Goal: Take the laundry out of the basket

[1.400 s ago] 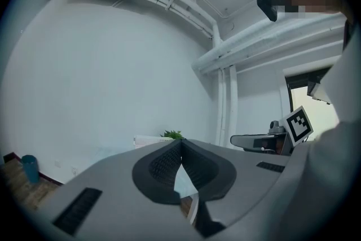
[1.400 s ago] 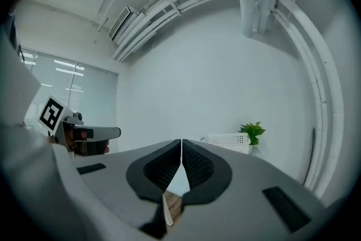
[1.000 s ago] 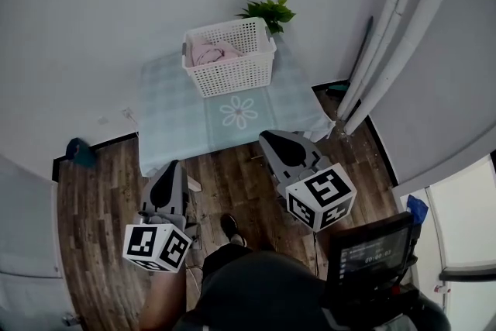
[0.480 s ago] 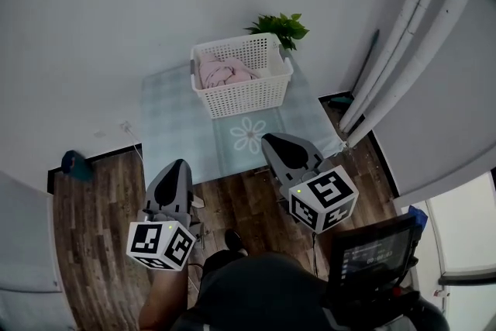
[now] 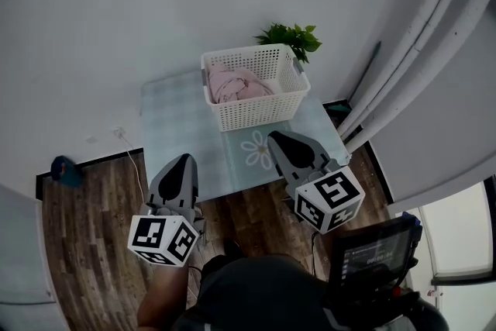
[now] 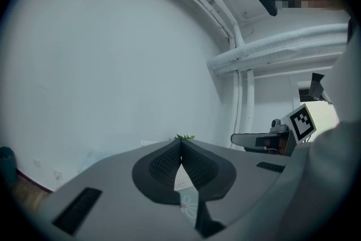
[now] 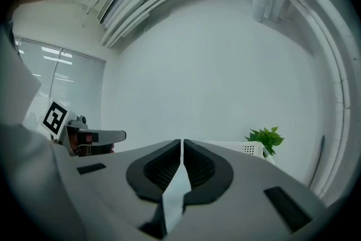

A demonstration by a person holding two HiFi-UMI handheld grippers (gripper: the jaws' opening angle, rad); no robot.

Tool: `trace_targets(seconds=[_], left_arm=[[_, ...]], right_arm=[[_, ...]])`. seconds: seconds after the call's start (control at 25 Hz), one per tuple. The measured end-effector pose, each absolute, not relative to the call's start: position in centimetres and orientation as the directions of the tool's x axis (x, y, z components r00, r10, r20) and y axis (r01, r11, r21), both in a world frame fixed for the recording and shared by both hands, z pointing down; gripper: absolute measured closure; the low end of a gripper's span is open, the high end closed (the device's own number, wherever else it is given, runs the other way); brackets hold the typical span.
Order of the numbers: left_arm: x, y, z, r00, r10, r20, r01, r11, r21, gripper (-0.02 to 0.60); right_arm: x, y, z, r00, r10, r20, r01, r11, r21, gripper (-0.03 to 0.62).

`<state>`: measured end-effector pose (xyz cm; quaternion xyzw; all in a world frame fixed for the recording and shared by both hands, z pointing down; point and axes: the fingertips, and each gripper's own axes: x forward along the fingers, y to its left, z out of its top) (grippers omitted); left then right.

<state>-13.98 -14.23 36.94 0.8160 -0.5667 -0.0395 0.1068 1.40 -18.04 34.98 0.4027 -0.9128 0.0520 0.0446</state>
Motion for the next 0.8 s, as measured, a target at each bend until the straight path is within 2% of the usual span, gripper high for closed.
trace_targets(seconds=[0.28, 0.64, 0.8], left_arm=[[-16.2, -17.5, 37.1, 0.392, -0.919, 0.047, -0.902, -0.373, 0.218, 0.572], [-15.6, -22.1, 36.0, 0.399, -0.916, 0.037, -0.906, -0.388, 0.171, 0.572], [-14.7, -25.2, 35.8, 0.405, -0.913, 0.056, -0.91, -0.396, 0.125, 0.572]], right_arm=[[-0.1, -21.3, 34.6, -0.634, -0.762, 0.131, -0.771, 0.636, -0.037, 0.574], [-0.1, -27.7, 33.7, -0.636, -0.764, 0.112, -0.771, 0.635, -0.046, 0.569], [-0.3, -31.3, 33.6, -0.662, -0.74, 0.12, -0.748, 0.662, -0.043, 0.522]])
